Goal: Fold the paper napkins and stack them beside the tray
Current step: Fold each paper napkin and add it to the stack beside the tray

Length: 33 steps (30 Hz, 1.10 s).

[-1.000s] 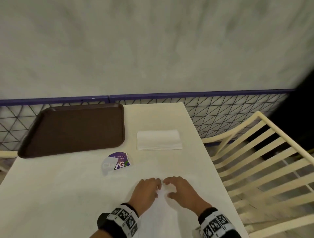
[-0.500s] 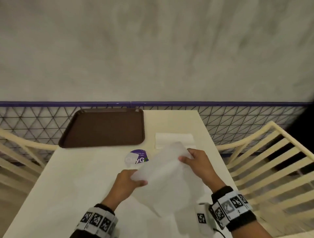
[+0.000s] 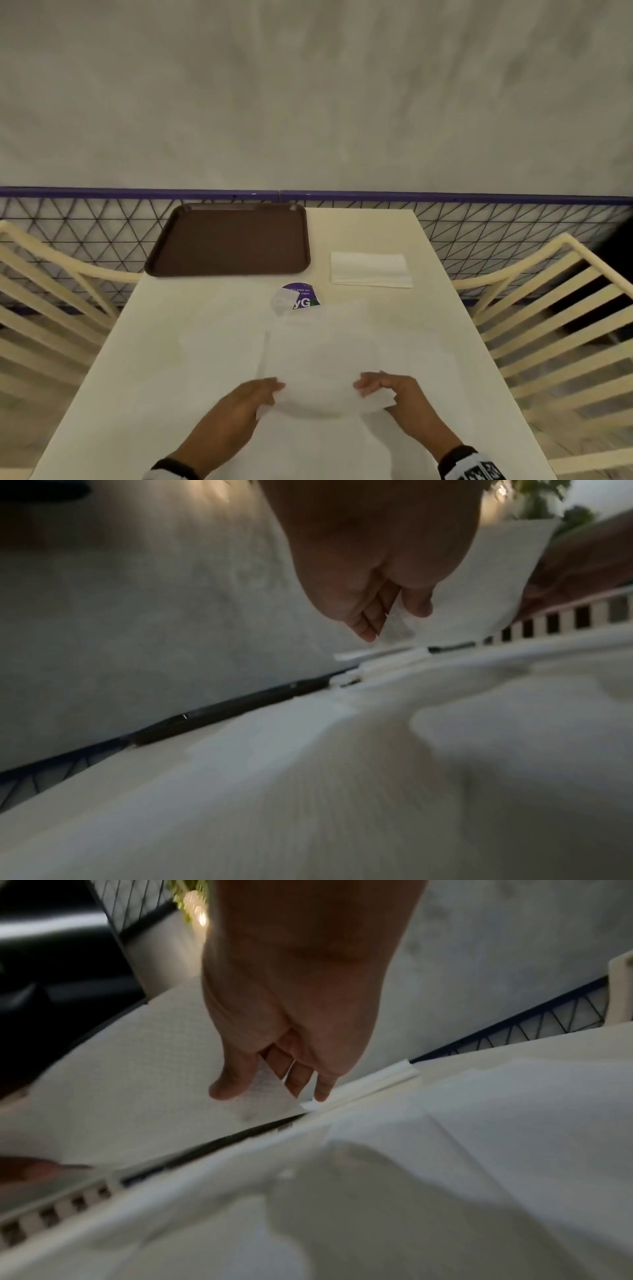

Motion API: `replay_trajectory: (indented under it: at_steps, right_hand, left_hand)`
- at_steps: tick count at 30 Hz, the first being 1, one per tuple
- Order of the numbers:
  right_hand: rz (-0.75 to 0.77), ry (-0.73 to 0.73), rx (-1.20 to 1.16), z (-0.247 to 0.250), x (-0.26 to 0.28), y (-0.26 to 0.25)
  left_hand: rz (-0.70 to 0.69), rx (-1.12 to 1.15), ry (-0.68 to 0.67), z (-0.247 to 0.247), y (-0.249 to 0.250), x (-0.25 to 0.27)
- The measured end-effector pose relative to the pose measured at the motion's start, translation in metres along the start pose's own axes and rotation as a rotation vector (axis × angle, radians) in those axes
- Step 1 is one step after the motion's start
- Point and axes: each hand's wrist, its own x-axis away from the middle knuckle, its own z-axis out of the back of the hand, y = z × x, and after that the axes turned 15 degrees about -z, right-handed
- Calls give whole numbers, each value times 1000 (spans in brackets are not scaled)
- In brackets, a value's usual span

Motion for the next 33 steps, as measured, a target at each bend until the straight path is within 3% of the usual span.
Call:
replay_trajectory:
  at_steps: [3,5,7,11,15,17,20,22,24,27,28,30,31,33]
  right_hand:
    - [-95,-26,132,-14,3,22]
    - [-100,-9,140,-18,4,29]
    - [-70,57,246,-21,0,30]
    - [-94,224,318,-26,-21,22]
    - [-224,281,334,-32,-36,17]
    - [-251,305,353,-35,-40,17]
    - [-256,335,355,-39,-42,16]
    - [-261,337,363,-40,-42,16]
    - [-282,324,379,-39,-43,15]
    - [-237,328,372,-39,-39,11]
    - [-184,393,433,-40,-36,12]
    - [9,565,632,-45,-32,20]
    - [134,574,683,-51,-26,22]
    - [301,399,843,-69,-13,26]
  left_hand:
    - [-29,-80,-64,-27,-14,13]
    - [-2,-14,-85,-34,-16,15]
    - [67,26,-49,-36,-18,11]
    - [227,45,183,-30,-19,-16]
    - [311,-82,185,-30,-19,-33]
    - [242,-216,204,-35,-20,-35]
    - [-37,-365,186,-55,-13,-35]
    - [-167,-438,33,-72,-6,-29]
    - [-119,-465,-175,-88,-3,-27]
    - [-141,-496,-252,-106,-15,-15]
    - [-162,-512,-248,-111,-17,-12]
    - [-200,-532,-188,-117,-19,-9]
    - [-208,-519,-153,-119,-20,-8]
    - [-231,-520,-115,-120,-25,-11]
